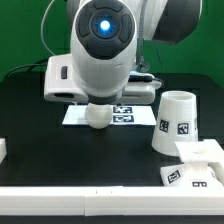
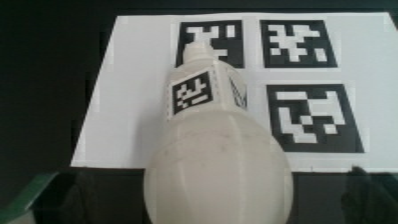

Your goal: Assemble lamp

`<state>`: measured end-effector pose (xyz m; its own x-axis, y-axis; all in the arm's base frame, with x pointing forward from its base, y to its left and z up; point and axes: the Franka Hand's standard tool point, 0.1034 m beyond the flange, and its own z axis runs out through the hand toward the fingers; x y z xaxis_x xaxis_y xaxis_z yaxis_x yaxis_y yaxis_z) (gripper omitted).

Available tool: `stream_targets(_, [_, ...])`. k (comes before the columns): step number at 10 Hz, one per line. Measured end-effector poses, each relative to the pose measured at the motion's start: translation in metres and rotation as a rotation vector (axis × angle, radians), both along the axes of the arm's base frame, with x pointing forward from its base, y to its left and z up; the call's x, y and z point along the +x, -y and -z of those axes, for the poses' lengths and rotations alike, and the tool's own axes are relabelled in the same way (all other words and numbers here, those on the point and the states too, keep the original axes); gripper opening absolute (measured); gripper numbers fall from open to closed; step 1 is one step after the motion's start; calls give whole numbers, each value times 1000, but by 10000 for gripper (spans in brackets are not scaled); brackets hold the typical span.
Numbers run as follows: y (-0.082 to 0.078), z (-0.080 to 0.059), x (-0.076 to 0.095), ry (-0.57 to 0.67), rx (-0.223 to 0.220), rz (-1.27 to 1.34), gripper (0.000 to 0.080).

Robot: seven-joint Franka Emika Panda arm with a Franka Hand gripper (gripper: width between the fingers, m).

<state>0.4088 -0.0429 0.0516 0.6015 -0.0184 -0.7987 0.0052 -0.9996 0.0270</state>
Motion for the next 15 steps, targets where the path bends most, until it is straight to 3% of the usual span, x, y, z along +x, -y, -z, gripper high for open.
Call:
stream_targets(6, [2,26,-21,-17,-10,-3,698])
stream_targets(10, [3,37,-20,7,-15,-8,698])
stream_targets(12, [4,37,-20,7,-15,-7,653])
stream_targets(13, [4,37,-20,7,-16,-7,573])
stream_targets(15, [4,37,-20,7,-16,-7,574])
